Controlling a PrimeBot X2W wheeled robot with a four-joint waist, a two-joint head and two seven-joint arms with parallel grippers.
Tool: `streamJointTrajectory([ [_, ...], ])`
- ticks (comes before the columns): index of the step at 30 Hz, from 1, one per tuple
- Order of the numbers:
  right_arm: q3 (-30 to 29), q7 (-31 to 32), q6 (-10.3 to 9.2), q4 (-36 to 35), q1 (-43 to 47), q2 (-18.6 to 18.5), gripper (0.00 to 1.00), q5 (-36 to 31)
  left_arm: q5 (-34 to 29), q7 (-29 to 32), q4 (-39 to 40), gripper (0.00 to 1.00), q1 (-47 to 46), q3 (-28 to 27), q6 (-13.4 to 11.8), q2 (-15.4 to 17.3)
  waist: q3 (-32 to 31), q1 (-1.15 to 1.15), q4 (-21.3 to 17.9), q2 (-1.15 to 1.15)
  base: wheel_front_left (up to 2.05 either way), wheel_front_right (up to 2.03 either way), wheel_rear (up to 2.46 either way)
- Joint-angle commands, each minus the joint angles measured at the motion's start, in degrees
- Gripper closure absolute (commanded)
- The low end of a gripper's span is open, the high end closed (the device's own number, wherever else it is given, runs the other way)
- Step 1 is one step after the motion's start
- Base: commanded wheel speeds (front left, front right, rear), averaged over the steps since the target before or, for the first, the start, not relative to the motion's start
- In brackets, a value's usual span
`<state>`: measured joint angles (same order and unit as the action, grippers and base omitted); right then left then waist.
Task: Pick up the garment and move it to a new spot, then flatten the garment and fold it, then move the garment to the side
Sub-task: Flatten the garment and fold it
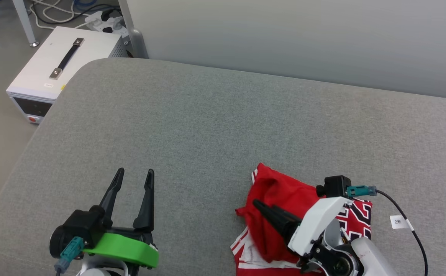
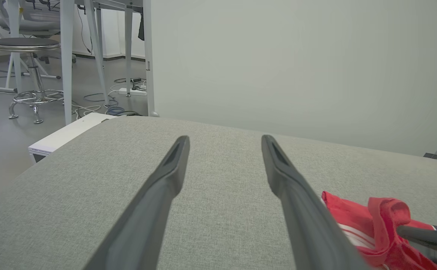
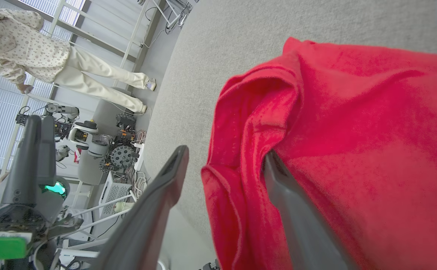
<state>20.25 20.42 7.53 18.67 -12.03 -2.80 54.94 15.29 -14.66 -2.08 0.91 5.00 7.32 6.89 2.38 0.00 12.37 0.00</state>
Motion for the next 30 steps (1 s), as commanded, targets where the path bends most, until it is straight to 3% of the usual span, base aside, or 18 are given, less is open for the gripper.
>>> streamJointTrajectory([
  [1, 0.73, 0.54, -0.04, -0.99, -0.28, -0.08, 0.0, 1.32, 0.03, -0.34, -0.08, 0.0, -0.56, -0.12, 0.16, -0.17, -0.57, 0.0, -0.52, 0.0, 0.0, 0.0, 0.0],
  [5, 1.93, 1.9, -0.04, -4.11, -0.29, -0.08, 0.0, 3.95, -0.07, -0.34, -0.02, 0.0, -0.18, -0.14, 0.16, -0.12, -1.37, 0.0, -1.53, 0.0, 0.0, 0.0, 0.0],
  [8, 0.06, 2.15, -0.04, -5.8, -1.26, -0.08, 0.0, 2.22, 0.07, -0.34, 0.0, 0.0, 0.0, -0.17, 0.16, 0.1, -1.79, 0.0, -2.44, 0.0, 0.0, 0.0, 0.0],
  [14, -7.15, 2.83, -0.04, -10.64, -3.82, -0.36, 0.0, -14.51, 0.56, -0.34, 0.33, 0.0, -0.13, -0.08, 0.16, 0.08, -1.53, 0.0, -4.21, 0.0, 0.0, 0.0, 0.0],
  [17, -9.07, 2.07, -0.04, -14.78, -3.91, -3.15, 0.0, -23.54, 0.89, -0.34, 0.46, 0.0, -0.41, -0.02, 0.16, -0.07, -1.11, 0.0, -4.93, 0.0, 0.0, 0.0, 0.0],
  [24, -13.6, -5.72, -0.04, -20.96, -0.63, -10.38, 0.0, -33.36, 1.75, -0.34, 0.57, 0.0, -0.96, 0.5, 0.16, -0.33, -0.01, 0.0, -6.89, 0.0, 0.0, 0.0, 0.0],
  [30, -18.51, -16.23, -0.04, -22.82, 5.3, -11.51, 0.0, -36.95, 3.1, -0.34, 0.3, 0.0, -1.29, 1.3, 0.16, -0.54, 0.69, 0.0, -8.24, 0.0, 0.0, 0.0, 0.0],
])
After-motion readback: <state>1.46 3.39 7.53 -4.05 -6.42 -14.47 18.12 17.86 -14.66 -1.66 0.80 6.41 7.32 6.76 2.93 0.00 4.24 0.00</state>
